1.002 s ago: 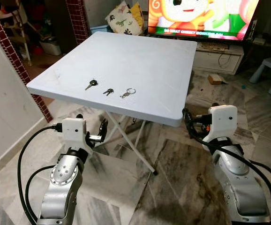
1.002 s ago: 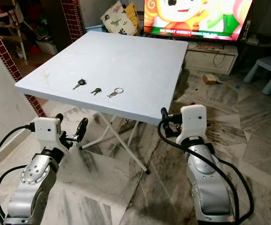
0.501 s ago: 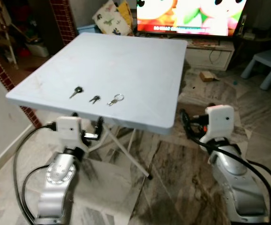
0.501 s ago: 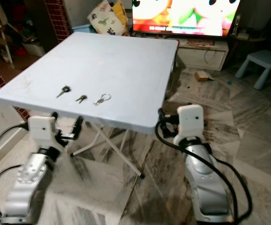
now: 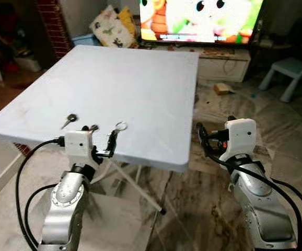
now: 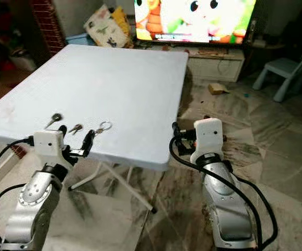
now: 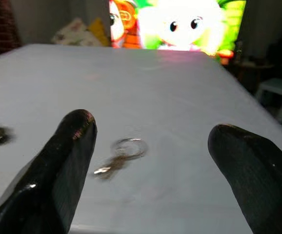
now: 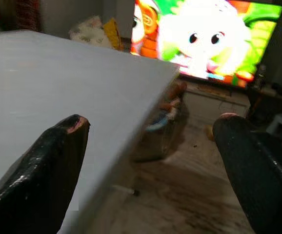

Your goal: Hang keys on a hook

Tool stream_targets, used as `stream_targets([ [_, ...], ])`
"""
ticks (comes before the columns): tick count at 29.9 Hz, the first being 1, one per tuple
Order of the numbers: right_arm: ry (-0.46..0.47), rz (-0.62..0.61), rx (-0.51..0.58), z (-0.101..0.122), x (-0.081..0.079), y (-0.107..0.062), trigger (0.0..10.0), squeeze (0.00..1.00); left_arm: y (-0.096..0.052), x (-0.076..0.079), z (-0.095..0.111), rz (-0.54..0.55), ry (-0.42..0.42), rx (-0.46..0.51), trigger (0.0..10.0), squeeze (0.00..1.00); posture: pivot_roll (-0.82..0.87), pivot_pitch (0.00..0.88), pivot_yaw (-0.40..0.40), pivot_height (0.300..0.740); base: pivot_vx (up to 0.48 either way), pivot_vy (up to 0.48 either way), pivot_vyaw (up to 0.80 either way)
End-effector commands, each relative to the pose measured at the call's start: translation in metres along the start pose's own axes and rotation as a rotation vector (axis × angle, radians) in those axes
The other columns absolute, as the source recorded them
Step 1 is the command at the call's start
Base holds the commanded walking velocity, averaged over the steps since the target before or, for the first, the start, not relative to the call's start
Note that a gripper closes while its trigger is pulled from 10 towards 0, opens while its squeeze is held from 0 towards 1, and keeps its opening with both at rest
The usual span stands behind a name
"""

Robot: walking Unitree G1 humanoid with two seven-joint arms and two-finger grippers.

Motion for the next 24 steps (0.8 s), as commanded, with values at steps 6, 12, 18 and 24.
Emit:
stream_targets([
  [6, 0.006, 0.007, 0.024, 0.0067, -0.0028, 0.0018, 10.0, 0.00, -0.0014, -0.0118, 0.0016, 0.034, 0.024, -0.006, 10.0, 0.00, -0.05, 0.035, 0.042, 0.740, 0.151, 0.000, 0.00],
  [12, 0.006, 0.010, 0.024, 0.0062, -0.0027, 0.0020, 10.0, 0.00, -0.0007, -0.0134, 0.0024, 0.039, 0.029, 0.001, 10.0, 0.00, -0.05, 0.032, 0.041, 0.740, 0.000, 0.000, 0.00],
  [18, -0.001, 0.020, 0.029, 0.0076, -0.0050, 0.0024, 10.0, 0.00, -0.0012, -0.0155, -0.0014, 0.055, 0.042, -0.022, 10.0, 0.00, -0.05, 0.033, 0.042, 0.740, 0.089, 0.000, 0.46],
  [24, -0.002, 0.021, 0.027, 0.0065, -0.0062, 0.0020, 10.0, 0.00, -0.0012, -0.0154, -0.0022, 0.056, 0.044, -0.025, 10.0, 0.00, -0.05, 0.032, 0.043, 0.740, 0.000, 0.000, 0.73],
])
Point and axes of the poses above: a point about 5 cm out from each wrist's last joint towards the gripper, its own y axis pointing out of the wrist towards the gripper, its own z axis along the axis of the wrist's last joint, x = y × z, the point moved 5 cm from there along y, pointing out of the wrist towards the gripper, and after that the axes turned 2 degrees about y, right-handed, at the moved point
